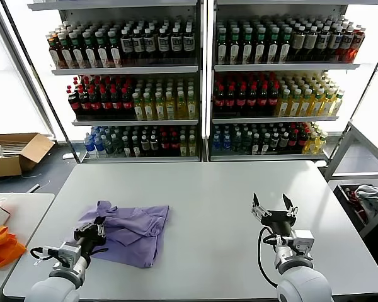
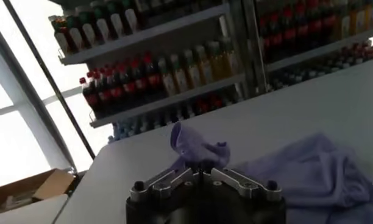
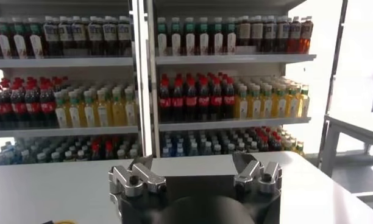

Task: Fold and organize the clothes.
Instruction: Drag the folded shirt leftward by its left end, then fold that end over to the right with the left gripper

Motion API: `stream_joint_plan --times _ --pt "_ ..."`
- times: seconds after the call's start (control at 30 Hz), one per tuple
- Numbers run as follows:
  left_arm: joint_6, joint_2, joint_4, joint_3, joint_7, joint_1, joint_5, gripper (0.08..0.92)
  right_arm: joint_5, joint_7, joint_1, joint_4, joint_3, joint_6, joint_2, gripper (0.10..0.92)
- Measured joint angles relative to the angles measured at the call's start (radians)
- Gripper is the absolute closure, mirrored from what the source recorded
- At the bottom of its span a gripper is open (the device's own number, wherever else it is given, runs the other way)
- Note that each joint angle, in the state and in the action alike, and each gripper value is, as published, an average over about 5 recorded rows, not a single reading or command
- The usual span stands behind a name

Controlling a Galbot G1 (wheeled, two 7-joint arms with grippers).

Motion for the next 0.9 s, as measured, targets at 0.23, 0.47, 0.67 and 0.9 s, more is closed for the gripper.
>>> stream_joint_plan --times 0.23,0.47,0.67,0.9 --pt "0.015 -0.021 -0.010 0.102 0.002 -0.030 0.012 0.909 -0.023 -0.001 -0.030 0.013 -0.006 0.001 0.020 0.203" --pt "0.025 -0.041 -0.010 0.165 0.003 -0.057 0.022 0.909 -0.043 -0.002 -0.055 0.020 -0.014 0.005 0.032 0.203" --pt "0.028 -0.064 0.001 0.197 0.002 -0.075 0.028 0.909 -0.061 -0.008 -0.073 0.022 -0.026 0.011 0.039 0.203" --pt "0.033 -0.094 0.007 0.221 0.003 -0.099 0.022 0.909 -0.079 -0.012 -0.078 0.014 -0.048 0.017 0.045 0.203"
